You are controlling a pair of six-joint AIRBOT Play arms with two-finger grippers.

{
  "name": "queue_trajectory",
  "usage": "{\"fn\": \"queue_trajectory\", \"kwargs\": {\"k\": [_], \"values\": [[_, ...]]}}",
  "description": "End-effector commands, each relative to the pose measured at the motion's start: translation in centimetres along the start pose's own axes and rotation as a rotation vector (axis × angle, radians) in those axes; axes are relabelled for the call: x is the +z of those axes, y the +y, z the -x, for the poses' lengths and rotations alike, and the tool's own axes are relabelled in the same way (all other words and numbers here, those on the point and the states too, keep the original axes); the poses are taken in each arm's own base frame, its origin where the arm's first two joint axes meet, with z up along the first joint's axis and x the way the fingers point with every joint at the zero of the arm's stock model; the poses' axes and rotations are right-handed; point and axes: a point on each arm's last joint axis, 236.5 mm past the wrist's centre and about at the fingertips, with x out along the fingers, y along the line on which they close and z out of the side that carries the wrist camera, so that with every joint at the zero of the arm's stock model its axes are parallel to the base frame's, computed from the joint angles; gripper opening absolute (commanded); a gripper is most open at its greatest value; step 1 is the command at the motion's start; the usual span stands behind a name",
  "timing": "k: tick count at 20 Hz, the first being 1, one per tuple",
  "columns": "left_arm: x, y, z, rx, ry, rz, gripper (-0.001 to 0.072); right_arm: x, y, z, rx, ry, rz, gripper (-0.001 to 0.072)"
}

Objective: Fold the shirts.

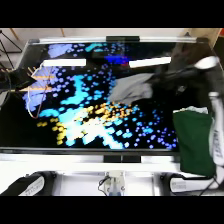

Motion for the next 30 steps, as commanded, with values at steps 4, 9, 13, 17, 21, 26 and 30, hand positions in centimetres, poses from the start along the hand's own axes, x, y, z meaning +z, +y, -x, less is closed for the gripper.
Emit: {"fn": "queue_trajectory", "kwargs": {"k": [4,9,13,17,21,26,30], "values": [[0.0,-2.3,-0.6,-0.040,-0.011,-0.063,0.0033,-4.5,-6.1,20.1,-0.406,-0.196,-0.167,0.0058],[-1.1,-4.8,-1.1,-0.084,0.016,-0.137,0.0033,-9.5,-13.2,28.2,-0.694,-0.228,-0.378,0.0058],[-1.4,-5.6,-1.2,-0.098,0.023,-0.152,0.0033,-15.4,-16.7,31.5,-0.856,-0.116,-0.573,0.0058],[-1.4,-5.6,-1.2,-0.097,0.023,-0.155,0.0033,-21.4,-19.5,29.1,-0.852,0.017,-0.739,0.0058],[-1.4,-5.6,-1.2,-0.098,0.023,-0.155,0.0033,-28.8,-21.7,25.3,-0.834,0.164,-0.884,0.0057],[-1.4,-5.6,-1.2,-0.098,0.023,-0.154,0.0033,-30.6,-23.6,24.0,-0.828,0.142,-0.913,0.0627],[-2.1,-4.9,-1.3,-0.068,0.057,-0.170,0.0030,-23.8,-24.0,29.2,-0.959,-0.096,-0.728,0.0626]]}}
